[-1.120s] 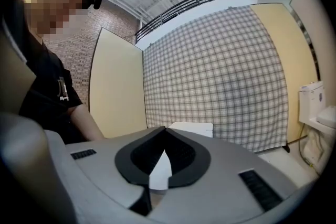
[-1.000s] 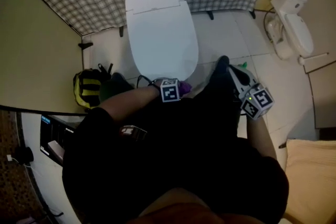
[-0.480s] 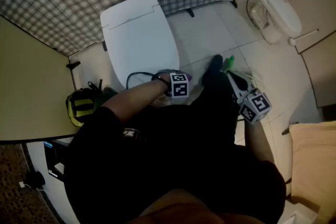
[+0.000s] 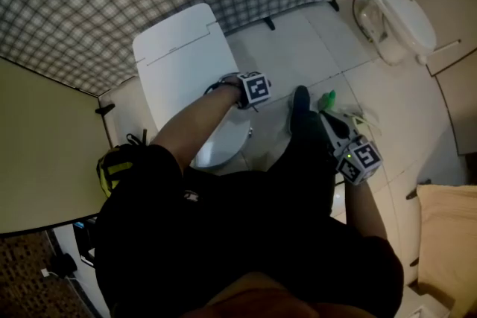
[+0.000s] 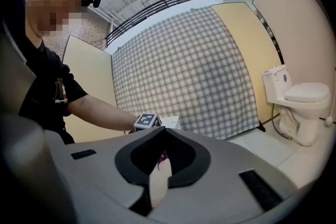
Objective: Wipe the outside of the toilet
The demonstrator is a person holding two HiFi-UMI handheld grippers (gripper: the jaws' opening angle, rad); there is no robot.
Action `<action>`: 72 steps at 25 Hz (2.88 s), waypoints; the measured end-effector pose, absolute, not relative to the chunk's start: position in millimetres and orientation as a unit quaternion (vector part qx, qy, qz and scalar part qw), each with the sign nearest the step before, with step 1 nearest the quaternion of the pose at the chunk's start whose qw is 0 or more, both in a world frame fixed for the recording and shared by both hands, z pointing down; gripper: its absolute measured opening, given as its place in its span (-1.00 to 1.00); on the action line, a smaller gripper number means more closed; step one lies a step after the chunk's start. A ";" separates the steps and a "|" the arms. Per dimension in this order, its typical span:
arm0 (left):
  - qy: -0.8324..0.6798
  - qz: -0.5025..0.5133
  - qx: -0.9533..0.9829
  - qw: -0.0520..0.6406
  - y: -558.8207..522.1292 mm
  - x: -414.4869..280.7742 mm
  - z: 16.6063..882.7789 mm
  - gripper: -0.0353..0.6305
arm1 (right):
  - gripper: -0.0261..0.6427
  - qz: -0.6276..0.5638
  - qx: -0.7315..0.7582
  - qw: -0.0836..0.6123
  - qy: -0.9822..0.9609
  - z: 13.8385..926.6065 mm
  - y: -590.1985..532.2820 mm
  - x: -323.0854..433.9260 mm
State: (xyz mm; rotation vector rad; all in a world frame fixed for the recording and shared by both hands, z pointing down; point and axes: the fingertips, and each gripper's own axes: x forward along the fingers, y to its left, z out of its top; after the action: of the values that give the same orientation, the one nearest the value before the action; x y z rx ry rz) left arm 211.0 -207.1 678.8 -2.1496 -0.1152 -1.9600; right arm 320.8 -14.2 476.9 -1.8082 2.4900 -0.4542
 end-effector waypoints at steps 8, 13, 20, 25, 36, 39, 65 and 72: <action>0.036 -0.655 -0.753 0.054 -385.2 236.4 672.8 -0.59 | -0.90 -0.183 -0.599 0.035 0.779 507.6 -80.4 370.3; 0.093 -0.648 -0.756 0.031 -528.7 247.8 654.2 -0.59 | -0.90 -0.217 -0.605 0.026 0.765 526.7 -134.4 398.5; 0.187 -0.629 -0.754 0.039 -633.1 248.6 657.7 -0.59 | -0.90 -0.249 -0.592 0.005 0.766 580.6 -167.8 419.4; 0.272 -0.607 -0.743 0.078 -666.9 249.8 657.8 -0.59 | -0.90 -0.251 -0.585 -0.011 0.771 595.0 -163.5 419.7; 0.316 -0.435 -0.842 0.050 -494.9 128.5 545.3 -0.57 | -0.90 -0.179 -0.569 0.019 0.803 508.1 -123.7 356.5; 0.315 -0.374 -0.872 0.038 -404.0 41.9 539.5 -0.57 | -0.90 -0.163 -0.545 0.008 0.822 493.9 -115.3 315.6; 0.358 -0.084 -0.919 -0.142 -159.7 -204.0 567.7 -0.57 | -0.91 -0.171 -0.453 -0.015 0.875 475.2 -151.7 79.9; 0.308 -0.060 -0.940 -0.134 -152.5 -171.5 577.2 -0.57 | -0.92 -0.178 -0.457 -0.022 0.871 494.2 -144.3 82.5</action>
State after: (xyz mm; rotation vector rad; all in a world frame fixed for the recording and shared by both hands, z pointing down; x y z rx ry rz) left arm -171.5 -152.5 577.2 -3.2349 1.0614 -0.2061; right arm 82.5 -144.3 494.2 -1.4571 2.7747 -0.5673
